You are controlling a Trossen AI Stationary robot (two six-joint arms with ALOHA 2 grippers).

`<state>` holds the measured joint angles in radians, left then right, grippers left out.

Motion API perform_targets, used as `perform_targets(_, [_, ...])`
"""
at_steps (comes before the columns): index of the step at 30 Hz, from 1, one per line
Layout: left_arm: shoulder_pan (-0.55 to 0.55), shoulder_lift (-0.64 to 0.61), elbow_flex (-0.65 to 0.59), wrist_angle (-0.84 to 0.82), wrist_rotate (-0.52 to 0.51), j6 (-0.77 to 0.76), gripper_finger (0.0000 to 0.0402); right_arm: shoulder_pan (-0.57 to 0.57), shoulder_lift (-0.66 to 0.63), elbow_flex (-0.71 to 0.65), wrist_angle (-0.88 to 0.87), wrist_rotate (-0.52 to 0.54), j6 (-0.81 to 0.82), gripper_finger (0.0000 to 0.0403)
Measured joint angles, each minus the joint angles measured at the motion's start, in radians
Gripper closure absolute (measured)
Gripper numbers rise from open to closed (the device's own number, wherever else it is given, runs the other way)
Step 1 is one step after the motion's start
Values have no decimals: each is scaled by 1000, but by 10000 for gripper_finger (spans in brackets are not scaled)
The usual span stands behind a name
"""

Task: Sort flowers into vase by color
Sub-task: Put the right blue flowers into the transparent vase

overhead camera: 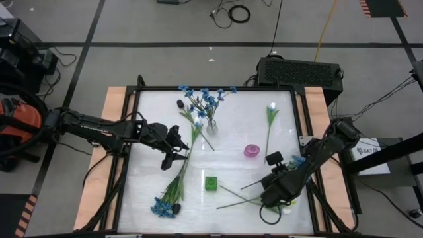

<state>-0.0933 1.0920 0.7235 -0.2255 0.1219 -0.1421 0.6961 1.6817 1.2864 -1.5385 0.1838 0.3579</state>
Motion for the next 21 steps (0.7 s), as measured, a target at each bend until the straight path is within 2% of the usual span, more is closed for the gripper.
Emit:
perform_targets(5, [-5, 0, 0, 100, 2, -2, 194, -10, 0, 109, -32, 54, 4, 395])
perform_targets(9, [-36, 1, 20, 191, 12, -2, 194, -18, -1, 188, -32, 170, 34, 395])
perform_targets(13, [-99, 7, 34, 350, 5, -7, 194, -33, -1, 208, -33, 304, 53, 395])
perform_targets(16, [-157, 37, 64, 433, -51, 27, 194, -46, -1, 208, -29, 401, 49, 395])
perform_targets(21, [-246, 143, 186, 403, -249, 129, 194, -84, -1, 208, 0, 499, 60, 395])
